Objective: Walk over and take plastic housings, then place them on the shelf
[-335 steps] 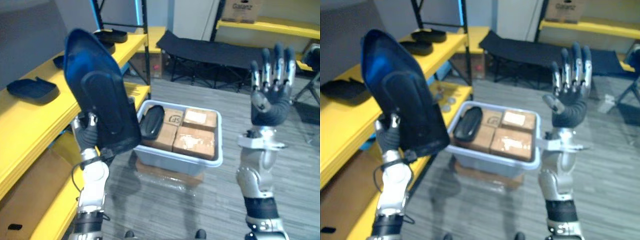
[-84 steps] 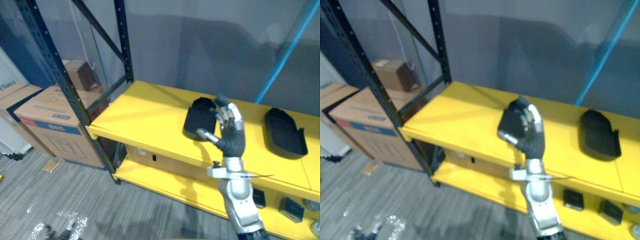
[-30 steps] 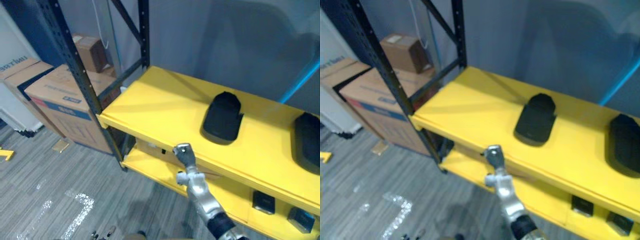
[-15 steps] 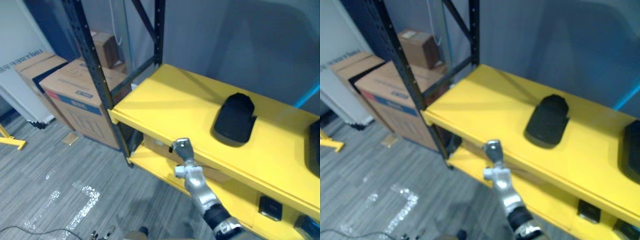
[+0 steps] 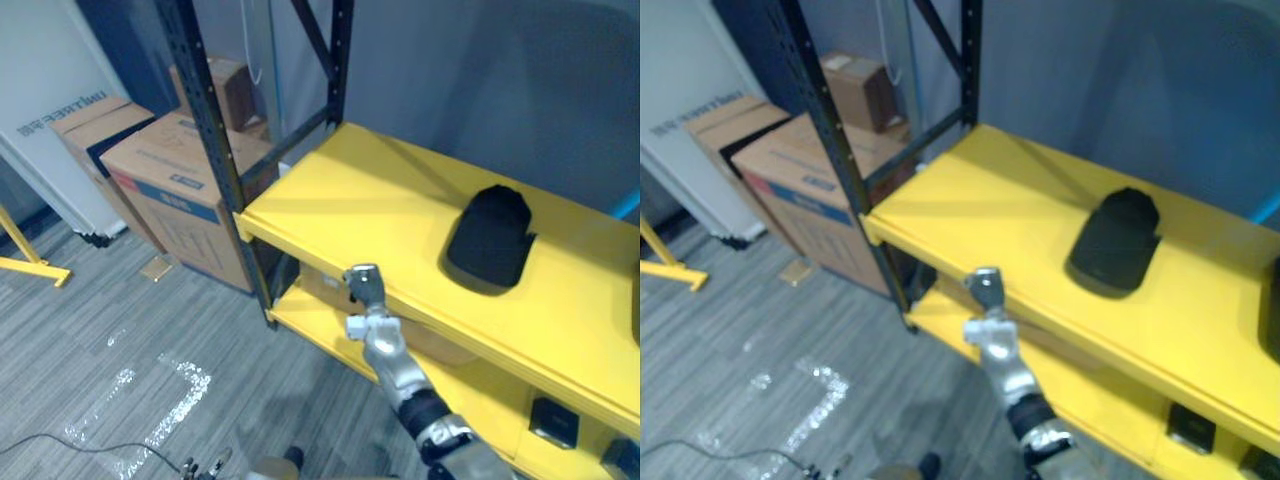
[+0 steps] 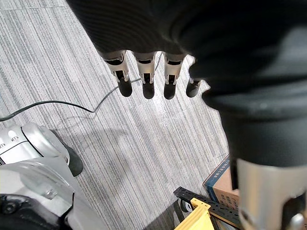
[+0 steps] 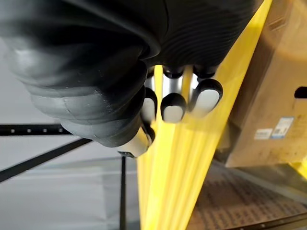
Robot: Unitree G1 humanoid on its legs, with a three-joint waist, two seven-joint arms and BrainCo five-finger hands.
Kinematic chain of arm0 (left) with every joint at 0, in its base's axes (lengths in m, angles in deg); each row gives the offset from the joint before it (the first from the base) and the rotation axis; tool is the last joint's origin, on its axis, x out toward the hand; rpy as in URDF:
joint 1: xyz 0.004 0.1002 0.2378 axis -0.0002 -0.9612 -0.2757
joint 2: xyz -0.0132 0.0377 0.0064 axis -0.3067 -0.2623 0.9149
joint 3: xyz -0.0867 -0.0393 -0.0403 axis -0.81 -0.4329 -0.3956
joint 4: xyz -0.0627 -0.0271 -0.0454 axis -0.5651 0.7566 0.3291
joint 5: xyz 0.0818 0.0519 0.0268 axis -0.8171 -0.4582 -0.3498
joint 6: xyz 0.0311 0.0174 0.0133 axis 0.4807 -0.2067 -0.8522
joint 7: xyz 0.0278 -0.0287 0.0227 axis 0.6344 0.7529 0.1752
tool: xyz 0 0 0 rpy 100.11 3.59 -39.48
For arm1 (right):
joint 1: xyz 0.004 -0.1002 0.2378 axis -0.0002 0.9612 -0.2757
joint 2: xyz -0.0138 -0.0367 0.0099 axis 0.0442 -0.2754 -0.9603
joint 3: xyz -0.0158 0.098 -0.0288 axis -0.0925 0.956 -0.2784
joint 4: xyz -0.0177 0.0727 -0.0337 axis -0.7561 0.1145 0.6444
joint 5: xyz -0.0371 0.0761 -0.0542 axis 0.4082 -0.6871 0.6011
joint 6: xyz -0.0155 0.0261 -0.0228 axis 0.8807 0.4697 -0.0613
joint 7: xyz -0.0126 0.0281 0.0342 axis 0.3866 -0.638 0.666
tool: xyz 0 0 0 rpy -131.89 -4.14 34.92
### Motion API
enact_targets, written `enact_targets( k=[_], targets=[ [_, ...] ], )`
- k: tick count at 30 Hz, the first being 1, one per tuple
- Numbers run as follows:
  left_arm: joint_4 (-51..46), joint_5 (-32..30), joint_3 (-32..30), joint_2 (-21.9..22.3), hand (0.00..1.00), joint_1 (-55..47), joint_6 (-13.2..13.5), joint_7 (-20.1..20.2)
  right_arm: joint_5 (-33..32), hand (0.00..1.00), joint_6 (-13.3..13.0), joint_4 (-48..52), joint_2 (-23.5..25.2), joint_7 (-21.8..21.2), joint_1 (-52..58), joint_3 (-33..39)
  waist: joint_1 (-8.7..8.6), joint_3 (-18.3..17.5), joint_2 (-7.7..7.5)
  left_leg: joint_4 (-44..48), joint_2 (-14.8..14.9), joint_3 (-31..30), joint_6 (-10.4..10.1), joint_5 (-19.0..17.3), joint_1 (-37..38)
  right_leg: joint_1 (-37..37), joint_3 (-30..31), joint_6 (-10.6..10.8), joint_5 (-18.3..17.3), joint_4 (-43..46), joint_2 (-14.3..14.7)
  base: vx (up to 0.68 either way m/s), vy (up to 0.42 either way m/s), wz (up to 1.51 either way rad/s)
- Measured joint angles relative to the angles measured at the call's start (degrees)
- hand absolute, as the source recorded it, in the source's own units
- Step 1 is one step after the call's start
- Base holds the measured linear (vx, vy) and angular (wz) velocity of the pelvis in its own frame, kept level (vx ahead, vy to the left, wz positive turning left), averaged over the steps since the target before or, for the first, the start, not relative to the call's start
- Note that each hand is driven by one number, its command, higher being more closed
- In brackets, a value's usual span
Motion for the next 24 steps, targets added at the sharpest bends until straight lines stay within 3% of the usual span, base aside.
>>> enact_targets(
  k=[4,9,11,17,24],
  targets=[
    [0.00,0.00,0.01,0.02,0.00,0.02,0.08,0.02,0.47,1.00,-0.03,1.47,0.30,0.27,0.94,0.02,-0.08,0.08,-0.07,-0.10,0.20,0.18,-0.01,-0.03,0.03,-0.08,0.15,0.01,0.00,-0.03,-0.01,0.00,0.000,0.00],
    [0.01,0.05,-0.19,0.08,0.00,-0.08,0.68,-0.07,0.66,1.00,-0.05,19.79,-1.87,2.25,12.27,-0.02,-0.67,0.42,-0.62,-0.07,0.41,1.94,0.26,-0.52,0.01,-1.07,1.84,0.37,0.06,-0.03,0.13,0.04,0.007,-0.17],
    [0.07,0.06,-0.19,0.08,0.00,-0.11,0.81,-0.14,0.64,1.00,-0.05,26.34,-3.74,1.97,15.82,-0.07,-2.10,0.48,-0.74,0.08,0.52,2.58,0.24,-0.62,0.14,-1.19,2.51,0.39,0.07,-0.04,0.25,0.06,0.000,-0.18],
    [0.80,0.31,-0.61,-0.13,0.00,-0.17,2.74,-0.56,0.02,1.00,-0.13,38.31,-6.86,-4.07,25.62,-0.02,-5.20,0.41,-1.22,0.09,1.84,7.78,-0.57,-1.91,1.39,-2.17,5.72,0.39,0.07,-0.15,1.57,0.06,-0.015,-0.32],
    [2.04,0.63,-0.47,-1.09,0.00,-0.15,2.85,-0.74,0.43,1.00,-2.15,41.66,-7.68,-6.56,28.21,-0.15,-6.34,-0.48,-1.78,0.11,2.36,9.85,-0.60,-2.63,1.80,-2.93,7.63,0.31,0.03,-0.37,2.33,0.01,-0.016,-0.17]
  ],
)
